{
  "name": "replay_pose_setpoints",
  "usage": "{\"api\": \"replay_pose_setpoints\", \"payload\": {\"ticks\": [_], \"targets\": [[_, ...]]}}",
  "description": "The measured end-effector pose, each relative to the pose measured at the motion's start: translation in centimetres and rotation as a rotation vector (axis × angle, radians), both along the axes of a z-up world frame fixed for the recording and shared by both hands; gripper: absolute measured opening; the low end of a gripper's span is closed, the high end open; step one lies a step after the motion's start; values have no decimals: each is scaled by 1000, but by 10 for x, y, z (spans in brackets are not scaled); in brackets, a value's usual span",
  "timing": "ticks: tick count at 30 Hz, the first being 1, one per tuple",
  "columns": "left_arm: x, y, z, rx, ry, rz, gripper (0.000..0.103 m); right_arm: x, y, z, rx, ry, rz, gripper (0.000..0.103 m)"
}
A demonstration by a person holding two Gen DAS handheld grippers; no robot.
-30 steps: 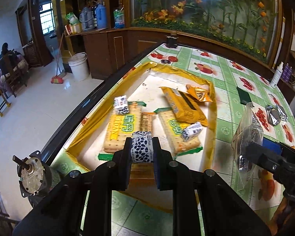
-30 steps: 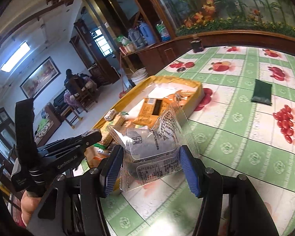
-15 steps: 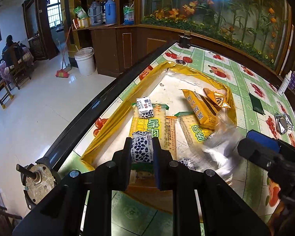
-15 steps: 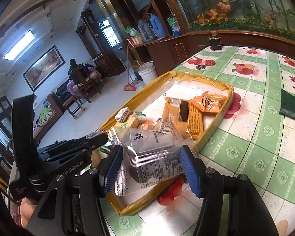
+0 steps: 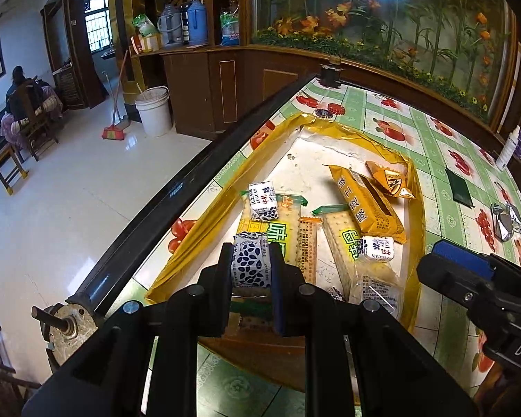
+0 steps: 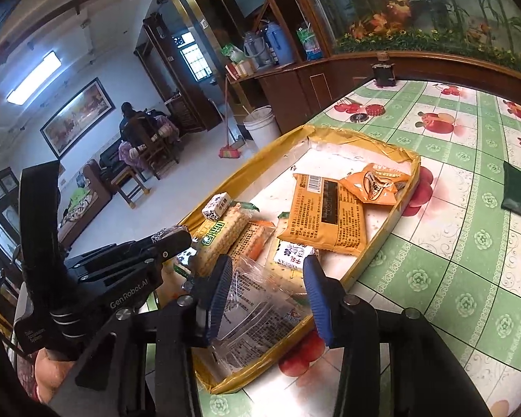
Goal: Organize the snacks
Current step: 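Carry the clear bag and candy into the yellow tray and open both tools, then move both tools back toward the silver foil bags on the table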
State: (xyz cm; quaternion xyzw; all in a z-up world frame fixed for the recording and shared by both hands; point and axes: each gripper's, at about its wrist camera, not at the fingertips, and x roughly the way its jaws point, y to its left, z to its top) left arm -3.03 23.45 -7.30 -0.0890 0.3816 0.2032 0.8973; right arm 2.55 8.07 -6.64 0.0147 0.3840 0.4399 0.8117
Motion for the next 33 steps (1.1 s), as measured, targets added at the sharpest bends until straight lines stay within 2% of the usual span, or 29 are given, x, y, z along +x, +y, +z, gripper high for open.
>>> {"api": "replay_pose_setpoints", "payload": {"ticks": [5,6,8,9,10,17,33], "targets": [[3,-5,-2,20,28,0,18,3,-17,0,13,7,-35,46],[3,-6,-2,22,29,0,21,4,-21,0,17,11,-43,46],[3,-8,0,30,31,4,39,6,-30,0,24,19,-61,46],[2,-9,1,40,29,9,58,7,-36,0,28,22,-72,46],[1,-11,3,50,22,14,68,8,-40,0,30,25,-80,46],[0,-27,16,88,-9,-9,68,10,-78,-1,49,33,-150,46],[20,-79,20,86,9,-99,69,17,-193,-14,77,72,-371,46]]}}
